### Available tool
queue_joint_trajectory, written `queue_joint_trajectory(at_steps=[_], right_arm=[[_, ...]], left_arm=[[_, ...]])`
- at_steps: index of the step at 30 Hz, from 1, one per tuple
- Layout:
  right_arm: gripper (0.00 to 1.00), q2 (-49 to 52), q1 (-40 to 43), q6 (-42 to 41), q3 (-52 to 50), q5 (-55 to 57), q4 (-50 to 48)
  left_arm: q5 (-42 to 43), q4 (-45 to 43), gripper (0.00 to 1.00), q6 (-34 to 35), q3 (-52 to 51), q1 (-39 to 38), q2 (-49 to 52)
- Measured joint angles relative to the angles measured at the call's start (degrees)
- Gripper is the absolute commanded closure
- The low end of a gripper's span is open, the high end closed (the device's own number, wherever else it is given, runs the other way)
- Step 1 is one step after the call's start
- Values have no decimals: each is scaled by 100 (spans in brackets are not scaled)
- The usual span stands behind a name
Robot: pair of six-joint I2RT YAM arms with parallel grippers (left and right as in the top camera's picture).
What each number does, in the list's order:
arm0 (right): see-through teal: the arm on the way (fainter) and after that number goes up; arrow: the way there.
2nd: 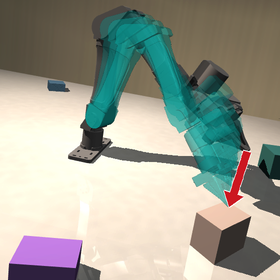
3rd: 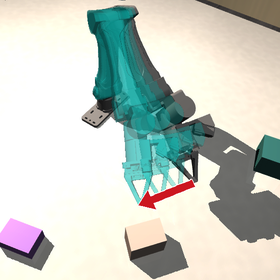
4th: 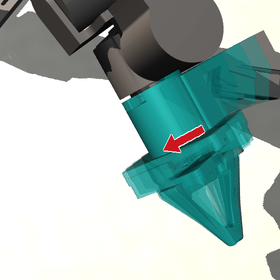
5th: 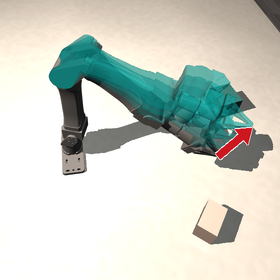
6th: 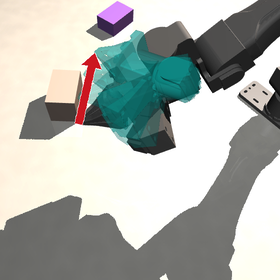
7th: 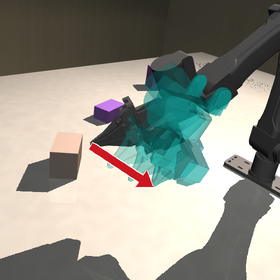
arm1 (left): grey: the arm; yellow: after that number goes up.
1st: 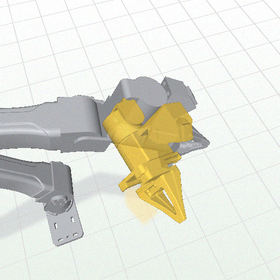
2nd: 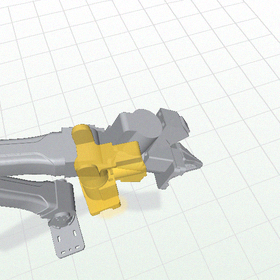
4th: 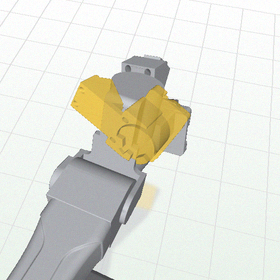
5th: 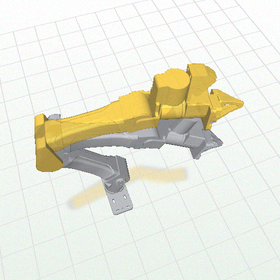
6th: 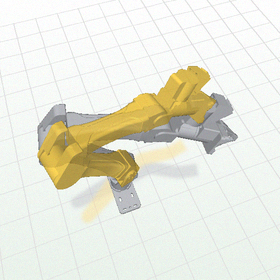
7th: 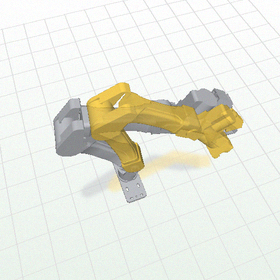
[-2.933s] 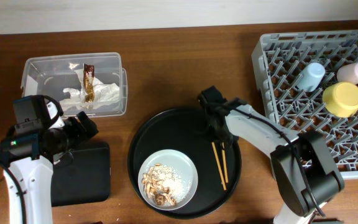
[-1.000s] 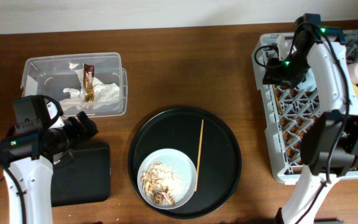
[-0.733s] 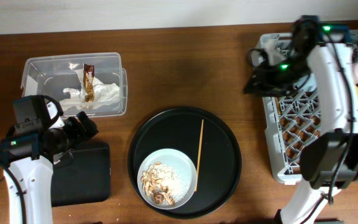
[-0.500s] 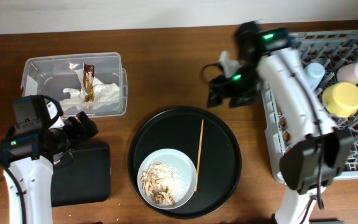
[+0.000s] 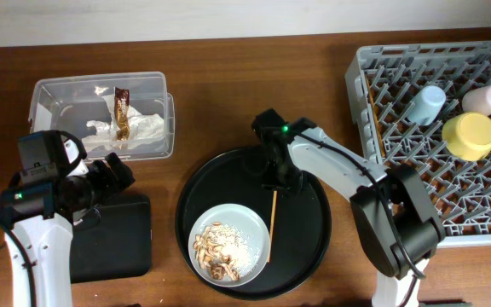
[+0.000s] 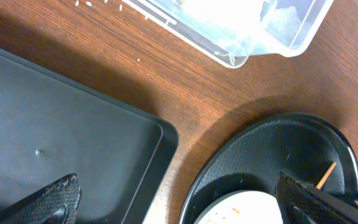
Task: Sort waste into correct bins and load items into the dishwasher rack
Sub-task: 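Return the right gripper to the tray and grasp the second chopstick, then carry the second chopstick to the rack and insert it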
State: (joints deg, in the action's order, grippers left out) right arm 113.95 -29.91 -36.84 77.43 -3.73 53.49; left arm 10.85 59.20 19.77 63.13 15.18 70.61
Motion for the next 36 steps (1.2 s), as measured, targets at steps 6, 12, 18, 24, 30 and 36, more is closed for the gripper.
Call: queue_joint_trajectory(at_steps=[6,12,18,24,30,36], right_arm=[[62,-94,4,-74,-402,-85,-437],[96,-151,50,-90,-496,-61,-529],[96,-122,234,48,-168,-439,487],[96,-210,1217,1185,1873,-540,2142],[96,-457,2780,3209,3261,-339,2170],[96,-402,3919,4472,3283,-254,1550]], left_arm=[[2,-2,1,0,0,0,0],[2,2,1,0,0,0,0],[2,-2,1,0,0,0,0],[-2,-4,1,0,0,0,0],[0,0,1,0,0,0,0],[0,0,1,0,0,0,0]])
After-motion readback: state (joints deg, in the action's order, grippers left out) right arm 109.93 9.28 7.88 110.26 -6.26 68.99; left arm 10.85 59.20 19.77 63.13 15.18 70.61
